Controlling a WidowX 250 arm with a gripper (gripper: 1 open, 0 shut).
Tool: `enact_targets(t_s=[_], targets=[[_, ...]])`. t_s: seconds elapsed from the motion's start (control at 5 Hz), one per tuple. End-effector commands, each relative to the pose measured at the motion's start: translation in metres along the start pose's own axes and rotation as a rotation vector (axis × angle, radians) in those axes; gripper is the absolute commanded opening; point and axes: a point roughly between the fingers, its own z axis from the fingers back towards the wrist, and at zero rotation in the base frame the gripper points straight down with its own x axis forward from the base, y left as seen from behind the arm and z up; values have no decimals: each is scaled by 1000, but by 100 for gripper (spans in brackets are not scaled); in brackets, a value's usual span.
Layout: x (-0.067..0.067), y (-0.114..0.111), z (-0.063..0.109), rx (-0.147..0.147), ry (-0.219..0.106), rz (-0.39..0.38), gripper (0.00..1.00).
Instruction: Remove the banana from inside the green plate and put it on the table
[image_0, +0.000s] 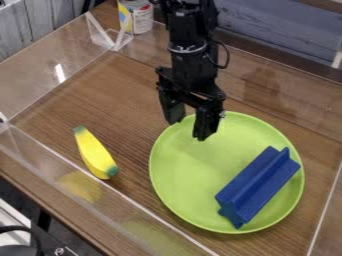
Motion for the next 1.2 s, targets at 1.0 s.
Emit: enact_targets(t_s=[1.0], targets=[[6,-12,-9,21,-43,-50,100]])
